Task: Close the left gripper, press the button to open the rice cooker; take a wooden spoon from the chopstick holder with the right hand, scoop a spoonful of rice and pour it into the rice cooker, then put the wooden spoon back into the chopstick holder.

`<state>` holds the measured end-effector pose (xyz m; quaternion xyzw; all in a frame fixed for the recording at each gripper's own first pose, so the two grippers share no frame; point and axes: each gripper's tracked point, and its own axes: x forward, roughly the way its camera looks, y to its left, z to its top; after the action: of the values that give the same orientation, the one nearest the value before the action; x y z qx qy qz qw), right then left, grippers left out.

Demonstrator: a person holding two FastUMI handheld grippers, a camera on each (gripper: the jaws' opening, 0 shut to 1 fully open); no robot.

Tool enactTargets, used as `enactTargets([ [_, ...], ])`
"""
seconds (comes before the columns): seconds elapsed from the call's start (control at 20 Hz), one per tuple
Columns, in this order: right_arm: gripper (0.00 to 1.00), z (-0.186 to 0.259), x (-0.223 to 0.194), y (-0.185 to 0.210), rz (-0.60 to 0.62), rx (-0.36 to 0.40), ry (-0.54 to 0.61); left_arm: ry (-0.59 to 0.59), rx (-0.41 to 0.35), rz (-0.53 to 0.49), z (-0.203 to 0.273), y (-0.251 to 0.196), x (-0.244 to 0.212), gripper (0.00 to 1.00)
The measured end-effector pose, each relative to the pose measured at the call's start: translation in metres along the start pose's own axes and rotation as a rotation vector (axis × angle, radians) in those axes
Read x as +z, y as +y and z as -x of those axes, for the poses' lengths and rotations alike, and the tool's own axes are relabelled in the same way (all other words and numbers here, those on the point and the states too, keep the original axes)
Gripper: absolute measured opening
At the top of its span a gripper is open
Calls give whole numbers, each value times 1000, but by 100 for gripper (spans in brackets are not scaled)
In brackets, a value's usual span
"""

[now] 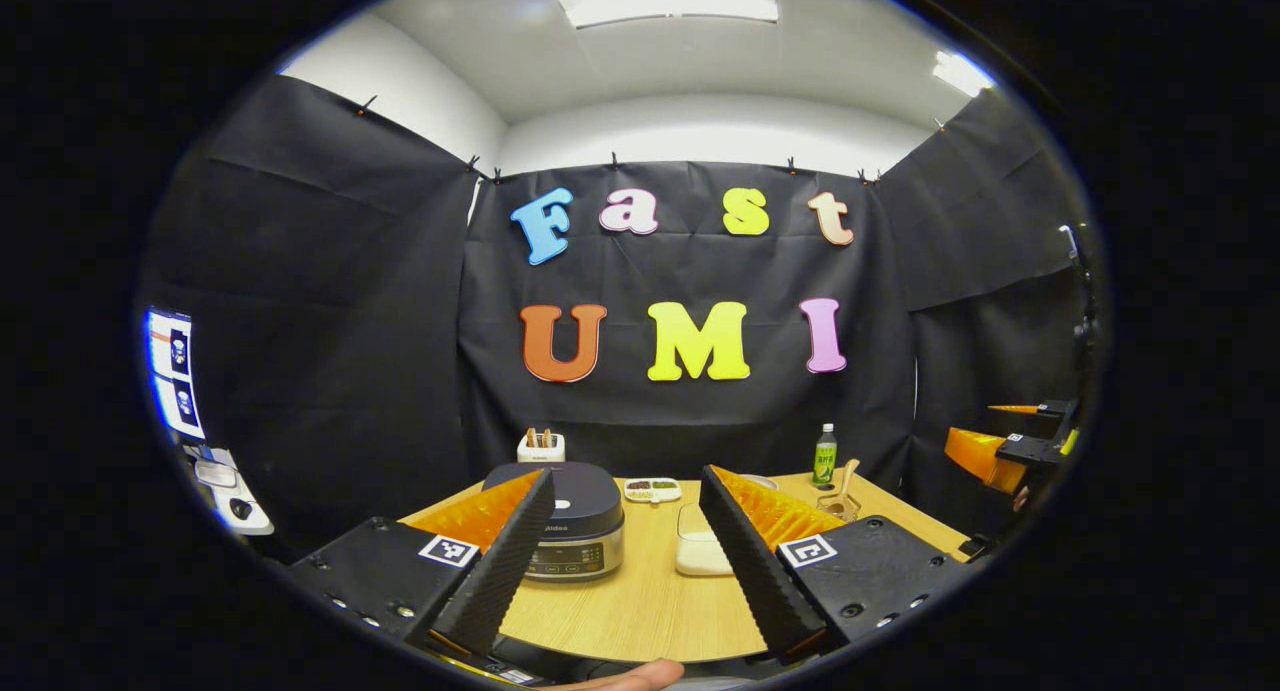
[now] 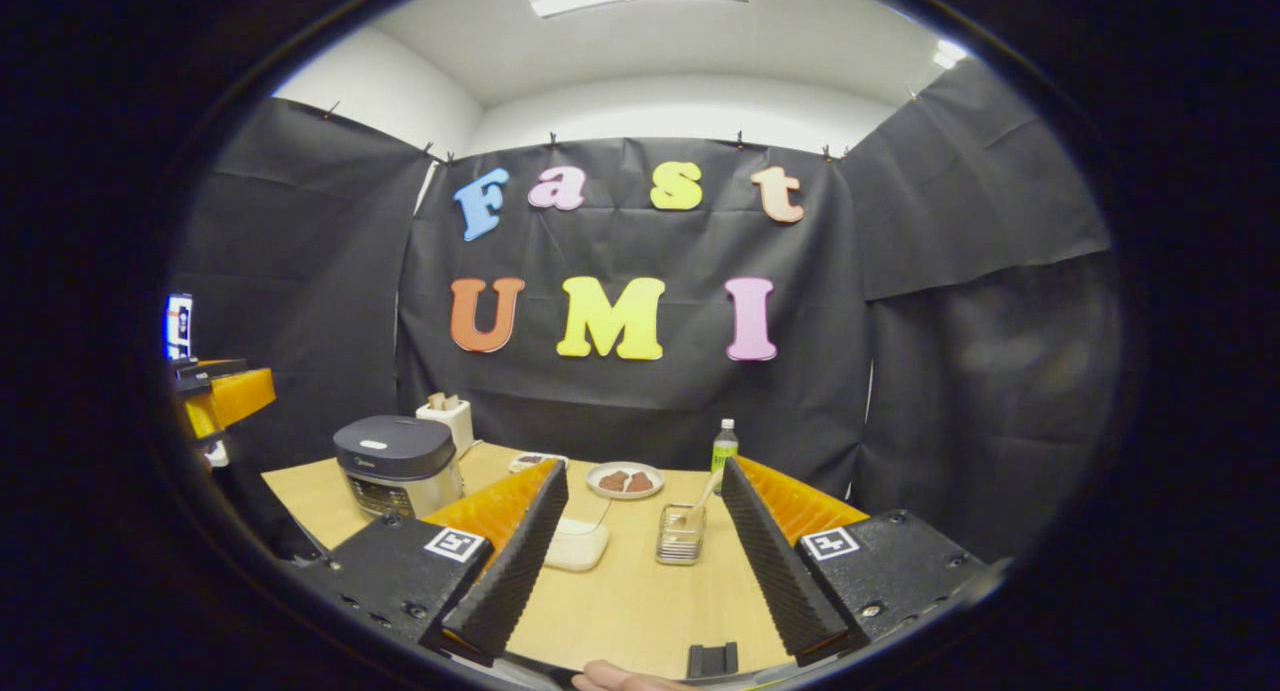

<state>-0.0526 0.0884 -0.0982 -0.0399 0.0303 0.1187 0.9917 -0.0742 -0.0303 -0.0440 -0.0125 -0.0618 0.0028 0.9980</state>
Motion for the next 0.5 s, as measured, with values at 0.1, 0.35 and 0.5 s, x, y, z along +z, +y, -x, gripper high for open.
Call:
enactTargets([
  [0.1,99,0,-1,-2,-3,-2,-2,-1,3,-4,-1,-1,0,94],
  [0.35,100,2,-3,-5,-12,0,-5,0,-8,-2,-1,-4,-4,94],
  [0.5,99,4,-2,-8,-13,-2,-10,-9,-15,2,0,-5,-2,94],
])
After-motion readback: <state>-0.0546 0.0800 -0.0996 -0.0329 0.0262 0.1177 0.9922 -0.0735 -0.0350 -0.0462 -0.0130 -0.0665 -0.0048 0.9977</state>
